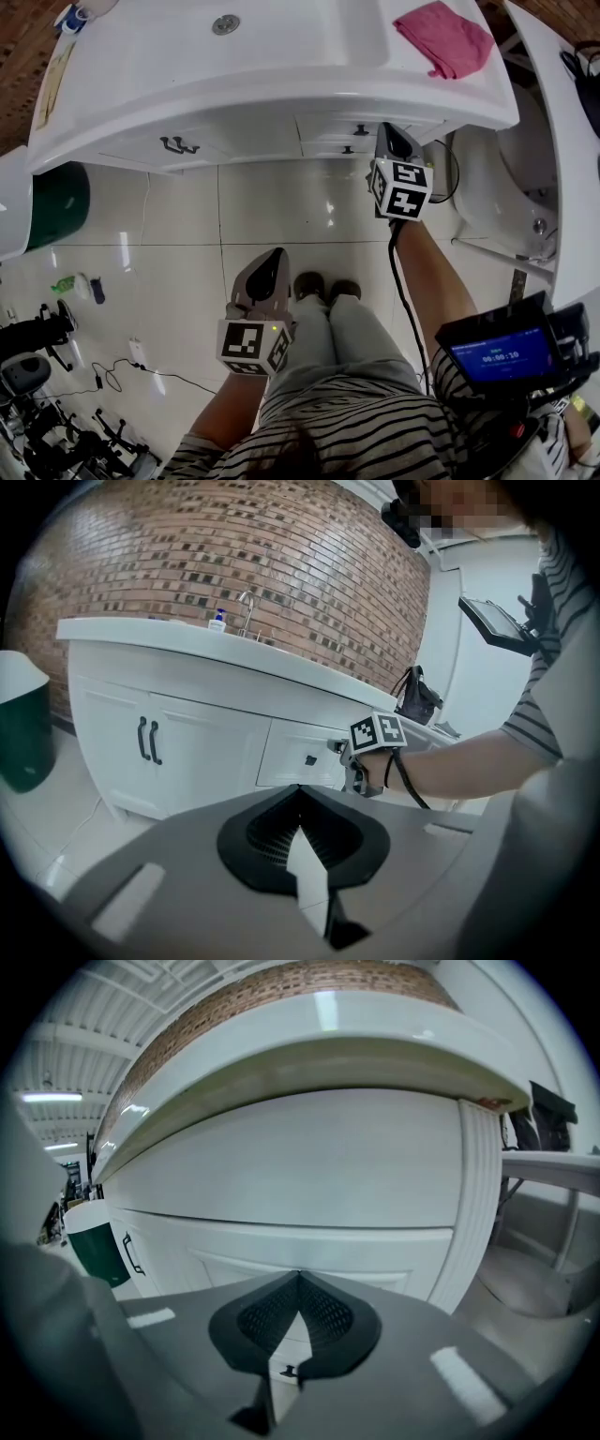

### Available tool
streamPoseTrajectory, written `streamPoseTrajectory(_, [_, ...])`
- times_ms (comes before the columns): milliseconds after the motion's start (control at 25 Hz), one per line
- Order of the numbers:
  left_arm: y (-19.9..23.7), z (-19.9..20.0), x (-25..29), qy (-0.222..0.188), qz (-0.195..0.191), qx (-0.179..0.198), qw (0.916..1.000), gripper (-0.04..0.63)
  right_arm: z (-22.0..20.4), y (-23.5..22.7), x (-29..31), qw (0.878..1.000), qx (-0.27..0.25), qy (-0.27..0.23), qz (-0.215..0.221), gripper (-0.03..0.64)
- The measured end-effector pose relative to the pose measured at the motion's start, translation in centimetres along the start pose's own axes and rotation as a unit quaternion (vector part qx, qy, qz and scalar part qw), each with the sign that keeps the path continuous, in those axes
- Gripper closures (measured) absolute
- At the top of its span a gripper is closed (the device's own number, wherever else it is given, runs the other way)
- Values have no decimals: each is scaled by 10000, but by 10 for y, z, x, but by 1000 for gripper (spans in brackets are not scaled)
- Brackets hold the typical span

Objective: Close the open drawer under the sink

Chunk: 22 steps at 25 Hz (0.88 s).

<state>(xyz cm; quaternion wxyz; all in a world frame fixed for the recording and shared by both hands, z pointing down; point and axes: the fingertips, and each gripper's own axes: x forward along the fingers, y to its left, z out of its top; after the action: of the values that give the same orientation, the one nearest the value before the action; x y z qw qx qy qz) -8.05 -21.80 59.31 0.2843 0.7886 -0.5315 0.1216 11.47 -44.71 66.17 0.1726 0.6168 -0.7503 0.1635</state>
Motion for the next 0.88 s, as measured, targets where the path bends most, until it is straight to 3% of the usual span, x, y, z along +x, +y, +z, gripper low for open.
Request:
streamPoseTrajectory(320, [-26,28,-39,-1,98,-9,10000,583,37,-8,-82,9998,42,76,176,617])
streamPoseTrajectory(640, [-80,99,-90,-268,20,148,9995,583,123,-13,-187,9993,59,-152,335,617])
streamPoseTrajectory(880, [-116,125,-139,-419,15,250,9988,583,159,5,-268,9966,83,-296,759,617])
